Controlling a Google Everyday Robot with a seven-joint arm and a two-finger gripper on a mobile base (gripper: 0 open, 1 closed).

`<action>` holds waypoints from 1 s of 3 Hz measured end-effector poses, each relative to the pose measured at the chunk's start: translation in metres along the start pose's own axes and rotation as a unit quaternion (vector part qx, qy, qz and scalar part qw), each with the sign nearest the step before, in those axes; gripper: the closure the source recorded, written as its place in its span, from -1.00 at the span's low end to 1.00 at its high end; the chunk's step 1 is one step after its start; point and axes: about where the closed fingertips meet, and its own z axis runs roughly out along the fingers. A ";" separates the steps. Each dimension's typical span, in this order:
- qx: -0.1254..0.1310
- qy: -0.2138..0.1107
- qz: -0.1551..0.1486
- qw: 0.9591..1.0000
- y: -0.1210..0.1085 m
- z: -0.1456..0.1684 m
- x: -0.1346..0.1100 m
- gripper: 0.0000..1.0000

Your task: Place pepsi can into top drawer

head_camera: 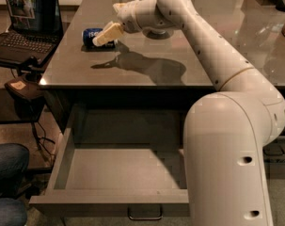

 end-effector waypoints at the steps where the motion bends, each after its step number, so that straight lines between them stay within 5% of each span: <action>1: -0.005 0.005 0.040 0.999 -0.005 0.023 0.033 -1.00; 2: -0.005 0.005 0.040 0.999 -0.005 0.023 0.033 -1.00; 3: -0.006 0.005 0.040 0.999 -0.005 0.023 0.033 -0.62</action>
Offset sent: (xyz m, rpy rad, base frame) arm 0.0138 0.0008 -0.0225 0.0126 0.0520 -0.0219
